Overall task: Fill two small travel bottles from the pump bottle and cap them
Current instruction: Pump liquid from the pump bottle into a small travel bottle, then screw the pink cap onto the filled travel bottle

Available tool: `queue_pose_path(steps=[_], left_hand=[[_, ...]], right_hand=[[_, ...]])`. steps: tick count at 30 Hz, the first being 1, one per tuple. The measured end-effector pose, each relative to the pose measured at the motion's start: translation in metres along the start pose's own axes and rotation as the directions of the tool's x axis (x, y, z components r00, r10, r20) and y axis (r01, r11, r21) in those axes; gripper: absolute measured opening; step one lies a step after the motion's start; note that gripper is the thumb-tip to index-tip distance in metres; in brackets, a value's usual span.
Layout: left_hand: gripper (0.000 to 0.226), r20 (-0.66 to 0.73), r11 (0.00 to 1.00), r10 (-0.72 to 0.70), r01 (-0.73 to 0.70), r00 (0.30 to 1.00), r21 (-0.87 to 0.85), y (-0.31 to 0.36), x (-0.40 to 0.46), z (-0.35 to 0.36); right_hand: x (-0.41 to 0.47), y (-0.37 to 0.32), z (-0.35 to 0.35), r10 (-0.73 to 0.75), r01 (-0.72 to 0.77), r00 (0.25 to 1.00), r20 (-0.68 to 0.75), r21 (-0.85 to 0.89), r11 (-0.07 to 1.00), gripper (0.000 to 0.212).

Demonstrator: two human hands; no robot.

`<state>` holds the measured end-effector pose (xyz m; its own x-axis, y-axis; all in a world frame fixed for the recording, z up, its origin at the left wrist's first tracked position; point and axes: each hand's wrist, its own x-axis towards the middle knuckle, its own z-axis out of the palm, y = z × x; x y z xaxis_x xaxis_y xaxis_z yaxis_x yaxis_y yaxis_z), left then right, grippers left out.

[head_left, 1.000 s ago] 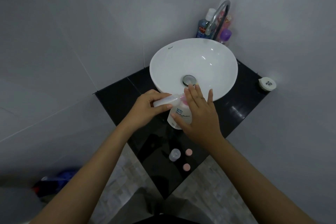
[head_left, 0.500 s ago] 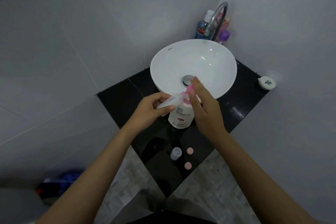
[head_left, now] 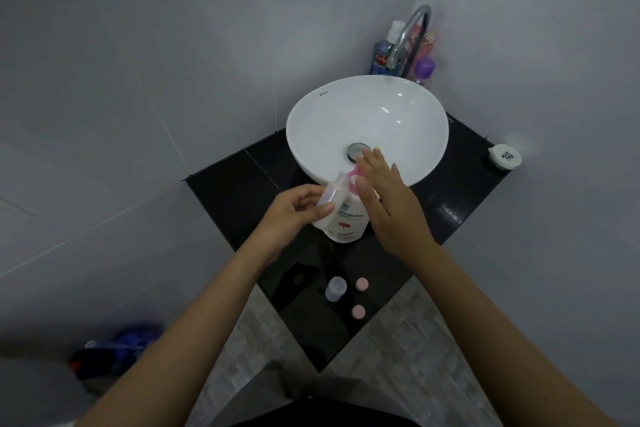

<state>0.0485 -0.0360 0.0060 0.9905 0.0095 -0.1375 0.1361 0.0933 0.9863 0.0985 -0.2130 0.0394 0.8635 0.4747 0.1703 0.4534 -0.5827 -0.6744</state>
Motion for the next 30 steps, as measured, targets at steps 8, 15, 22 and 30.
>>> queue_pose_path(steps=[8, 15, 22, 30], left_hand=[[0.03, 0.013, 0.999, -0.042, 0.041, 0.999, 0.01, -0.003, 0.001, 0.001], [0.033, -0.109, 0.988, -0.115, 0.125, 0.987, 0.095, -0.031, -0.025, -0.008], [0.037, -0.203, 0.972, -0.216, 0.229, 0.955, 0.041, -0.081, -0.074, -0.01], [0.037, -0.171, 0.964, -0.223, 0.243, 0.96, 0.108, -0.094, -0.091, -0.007]], right_hand=[[-0.005, -0.001, -0.005, 0.014, -0.014, 1.0, -0.001, 0.037, 0.999, 0.057], [-0.039, 0.004, -0.002, 0.037, -0.006, 0.976, -0.214, 0.145, 0.989, 0.051], [-0.125, 0.053, 0.044, 0.303, -0.276, 0.932, -0.2, 0.153, 0.949, 0.025], [-0.162, 0.09, 0.089, 0.423, -0.421, 0.906, 0.018, -0.073, 0.904, 0.03]])
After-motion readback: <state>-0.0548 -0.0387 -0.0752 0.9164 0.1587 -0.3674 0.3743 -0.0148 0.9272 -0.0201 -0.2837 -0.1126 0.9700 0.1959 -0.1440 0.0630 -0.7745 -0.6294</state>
